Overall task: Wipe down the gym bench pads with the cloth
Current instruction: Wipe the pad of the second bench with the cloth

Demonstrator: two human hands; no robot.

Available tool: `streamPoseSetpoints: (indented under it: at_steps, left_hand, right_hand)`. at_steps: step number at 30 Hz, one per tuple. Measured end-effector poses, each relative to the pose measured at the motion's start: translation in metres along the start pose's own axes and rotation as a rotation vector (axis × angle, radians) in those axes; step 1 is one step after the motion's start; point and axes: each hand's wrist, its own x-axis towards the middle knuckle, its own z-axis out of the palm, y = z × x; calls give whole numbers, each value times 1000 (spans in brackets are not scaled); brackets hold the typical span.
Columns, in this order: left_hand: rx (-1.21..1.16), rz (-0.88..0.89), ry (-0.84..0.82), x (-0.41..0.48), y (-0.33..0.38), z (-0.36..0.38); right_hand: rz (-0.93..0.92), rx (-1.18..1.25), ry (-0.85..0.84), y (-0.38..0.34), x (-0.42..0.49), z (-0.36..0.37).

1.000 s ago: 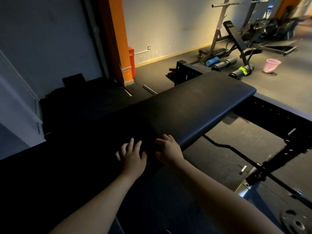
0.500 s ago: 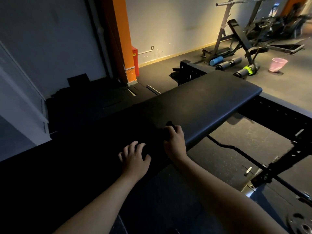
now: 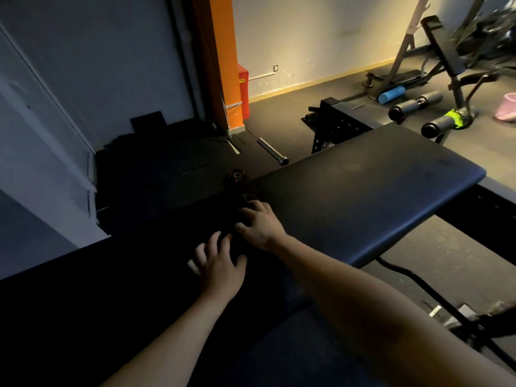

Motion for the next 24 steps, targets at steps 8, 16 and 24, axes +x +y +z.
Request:
streamPoseSetpoints:
  at_steps: [8, 16, 24]
  left_hand:
    - [-10, 39, 75, -2, -4, 3]
    - [-3, 232, 24, -45, 14, 9]
    - [-22, 313, 2, -79, 10, 15]
  right_hand:
    - [-168, -161, 232, 7, -77, 13]
    - [-140, -199, 355, 71, -172, 9]
    - [353, 140, 622, 65, -170, 8]
